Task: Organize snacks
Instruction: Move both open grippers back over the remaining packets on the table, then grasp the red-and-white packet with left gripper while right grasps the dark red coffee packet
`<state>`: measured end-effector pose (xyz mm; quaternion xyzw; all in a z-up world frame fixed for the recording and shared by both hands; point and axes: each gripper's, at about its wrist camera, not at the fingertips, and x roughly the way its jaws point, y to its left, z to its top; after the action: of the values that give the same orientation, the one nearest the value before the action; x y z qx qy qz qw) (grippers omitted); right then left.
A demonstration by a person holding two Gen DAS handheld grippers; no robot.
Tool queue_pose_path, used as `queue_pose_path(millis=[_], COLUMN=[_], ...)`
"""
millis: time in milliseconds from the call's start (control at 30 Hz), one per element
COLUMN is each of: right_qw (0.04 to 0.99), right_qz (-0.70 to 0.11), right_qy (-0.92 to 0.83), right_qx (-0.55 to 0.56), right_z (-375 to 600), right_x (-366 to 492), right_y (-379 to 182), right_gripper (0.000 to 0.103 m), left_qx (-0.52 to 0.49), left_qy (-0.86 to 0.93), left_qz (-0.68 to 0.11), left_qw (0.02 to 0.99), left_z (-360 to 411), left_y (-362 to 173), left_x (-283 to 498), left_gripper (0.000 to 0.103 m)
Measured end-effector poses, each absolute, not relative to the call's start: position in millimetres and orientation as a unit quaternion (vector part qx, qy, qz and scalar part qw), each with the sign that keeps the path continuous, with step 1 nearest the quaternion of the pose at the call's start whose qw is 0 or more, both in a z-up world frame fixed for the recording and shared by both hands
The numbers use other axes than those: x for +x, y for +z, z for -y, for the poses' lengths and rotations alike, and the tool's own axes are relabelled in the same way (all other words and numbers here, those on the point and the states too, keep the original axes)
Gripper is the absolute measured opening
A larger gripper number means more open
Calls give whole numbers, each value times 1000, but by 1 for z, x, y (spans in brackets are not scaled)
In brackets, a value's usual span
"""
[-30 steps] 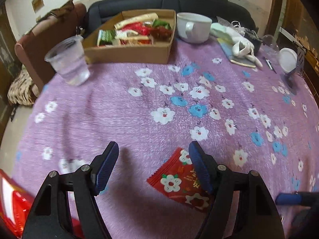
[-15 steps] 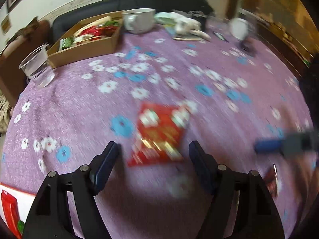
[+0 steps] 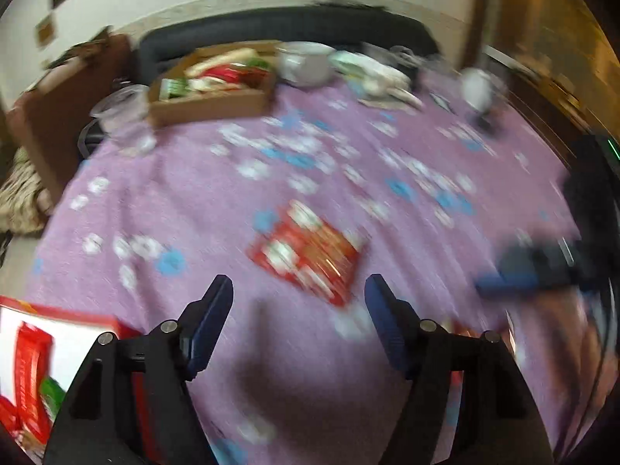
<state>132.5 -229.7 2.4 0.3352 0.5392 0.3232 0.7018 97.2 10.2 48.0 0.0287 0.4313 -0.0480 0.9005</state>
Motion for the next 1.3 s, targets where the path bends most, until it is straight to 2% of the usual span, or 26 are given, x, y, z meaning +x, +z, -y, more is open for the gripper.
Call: queue_pose_path(millis=[267,367,500,567,633,867,1167,1300], right_qw=[701,701,701,702,701,701,703,709], right_qz=[-541,-540,-540,-539,-539,-539,-539,-549], right_qy=[321,320,320,320,321,320,319,319], right_qx=[337,338,339,338,339,340,337,306], right_z=[231,230,229,229,229,230,229,225], right_x=[133,134,134,134,134,133,130,126], right_y=[2,2,2,2,1,2,3,8], right_gripper=[83,84,84,84,84,84,84,84], left_qx=[0,-13,18,48,68,136,128,113], left_qy=[5,-8,-47,-73,-105,-200,-218,-210], left_qz=[-455,-470,-464,-464,-460,-452,-460,-444], left_qw=[891,883,885,882,879,858,851,864], left_z=[-24,-23,-7,5,15,43,28,12], left_y=[28,16,15,14,16,18,28,44], left_x=[154,155,145,137,128,68,-13,-34], left_gripper=[70,71,72,72,66,66,64,67])
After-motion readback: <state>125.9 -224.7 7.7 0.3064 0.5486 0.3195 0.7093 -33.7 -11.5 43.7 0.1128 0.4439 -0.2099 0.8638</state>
